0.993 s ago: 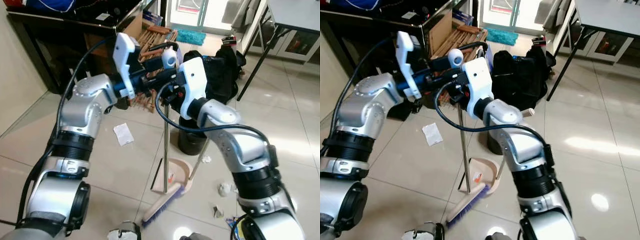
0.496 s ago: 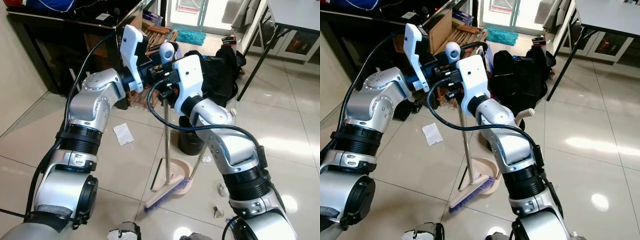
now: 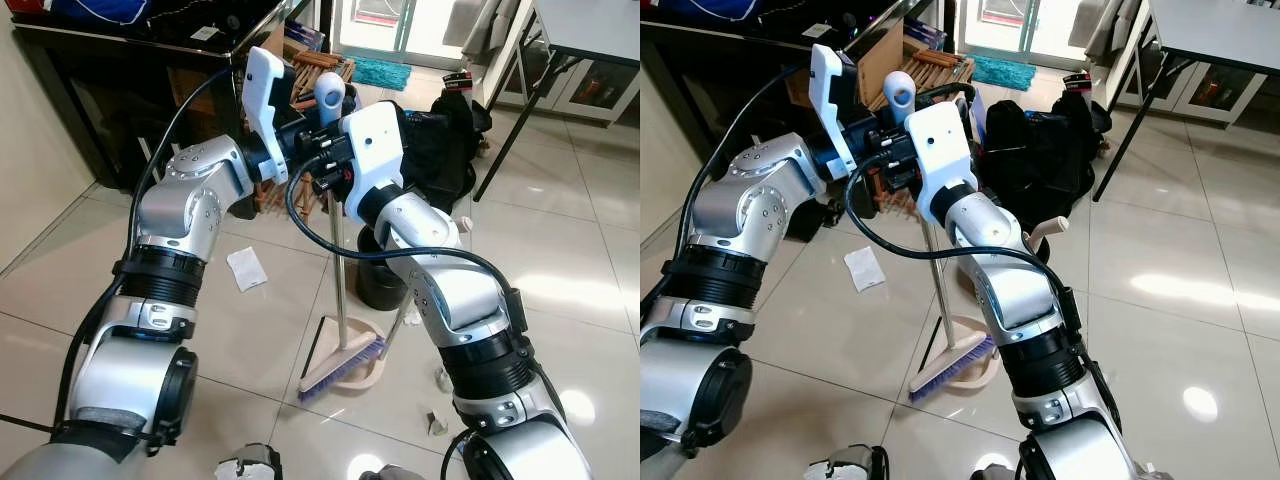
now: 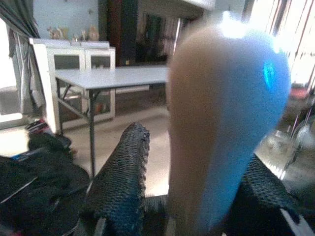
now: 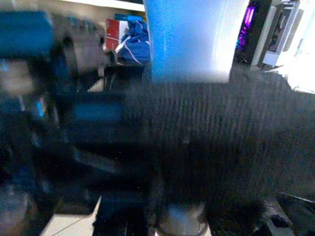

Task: Sweep floor

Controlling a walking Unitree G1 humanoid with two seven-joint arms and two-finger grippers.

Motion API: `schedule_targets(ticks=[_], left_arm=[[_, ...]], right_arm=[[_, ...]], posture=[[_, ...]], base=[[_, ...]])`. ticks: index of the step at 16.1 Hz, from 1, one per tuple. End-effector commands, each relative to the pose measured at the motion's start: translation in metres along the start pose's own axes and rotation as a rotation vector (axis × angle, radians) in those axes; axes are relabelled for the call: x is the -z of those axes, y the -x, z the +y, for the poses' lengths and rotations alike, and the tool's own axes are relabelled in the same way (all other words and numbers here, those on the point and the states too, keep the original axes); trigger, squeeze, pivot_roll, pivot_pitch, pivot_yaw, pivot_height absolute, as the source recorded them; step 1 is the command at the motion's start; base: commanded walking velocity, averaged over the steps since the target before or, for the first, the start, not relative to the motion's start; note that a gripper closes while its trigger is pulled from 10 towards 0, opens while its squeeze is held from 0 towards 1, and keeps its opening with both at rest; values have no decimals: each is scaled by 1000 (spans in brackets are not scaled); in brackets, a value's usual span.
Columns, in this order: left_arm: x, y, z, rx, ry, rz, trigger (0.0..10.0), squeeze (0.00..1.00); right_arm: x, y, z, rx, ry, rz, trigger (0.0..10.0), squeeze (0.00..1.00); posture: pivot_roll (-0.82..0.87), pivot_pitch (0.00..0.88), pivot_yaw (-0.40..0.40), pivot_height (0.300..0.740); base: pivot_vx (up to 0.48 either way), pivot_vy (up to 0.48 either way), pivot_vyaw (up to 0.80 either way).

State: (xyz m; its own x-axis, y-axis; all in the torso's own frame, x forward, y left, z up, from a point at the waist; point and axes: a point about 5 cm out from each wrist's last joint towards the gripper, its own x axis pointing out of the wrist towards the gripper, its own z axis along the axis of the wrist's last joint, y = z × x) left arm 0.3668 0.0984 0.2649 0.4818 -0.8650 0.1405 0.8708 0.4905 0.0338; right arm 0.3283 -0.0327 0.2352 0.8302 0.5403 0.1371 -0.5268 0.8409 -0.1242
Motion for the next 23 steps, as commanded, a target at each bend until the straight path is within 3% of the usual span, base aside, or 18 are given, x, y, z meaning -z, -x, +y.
schedule_targets(ticks=[1, 4, 5, 6, 15, 23], left_arm=[[10, 5, 2, -16, -7, 56, 10000, 0], [8, 2, 1, 13, -11, 54, 9569, 0], [7, 1, 2, 14, -10, 50, 2431, 0], [5, 1, 2, 21, -4, 42, 0, 0], [0, 4, 0, 90, 17, 6, 0, 0], [-8, 4, 4, 83, 25, -19, 0, 0]], right_arm=[[-23, -3, 0, -6, 31, -109, 0, 0], [-21, -2, 0, -10, 38, -105, 0, 0], [-21, -2, 0, -9, 39, -105, 0, 0], [-21, -1, -1, -9, 41, -105, 0, 0], [-19, -1, -3, -15, 65, -104, 0, 0], [-17, 0, -5, 2, 68, -102, 0, 0]], posture=[[-41, 57, 18, 740], [-47, 55, 20, 740], [-46, 53, 20, 740], [-45, 53, 21, 740], [-47, 40, 19, 740], [-48, 41, 28, 740]], base=[[0, 0, 0], [0, 0, 0], [0, 0, 0], [0, 0, 0], [0, 0, 0], [0, 0, 0]])
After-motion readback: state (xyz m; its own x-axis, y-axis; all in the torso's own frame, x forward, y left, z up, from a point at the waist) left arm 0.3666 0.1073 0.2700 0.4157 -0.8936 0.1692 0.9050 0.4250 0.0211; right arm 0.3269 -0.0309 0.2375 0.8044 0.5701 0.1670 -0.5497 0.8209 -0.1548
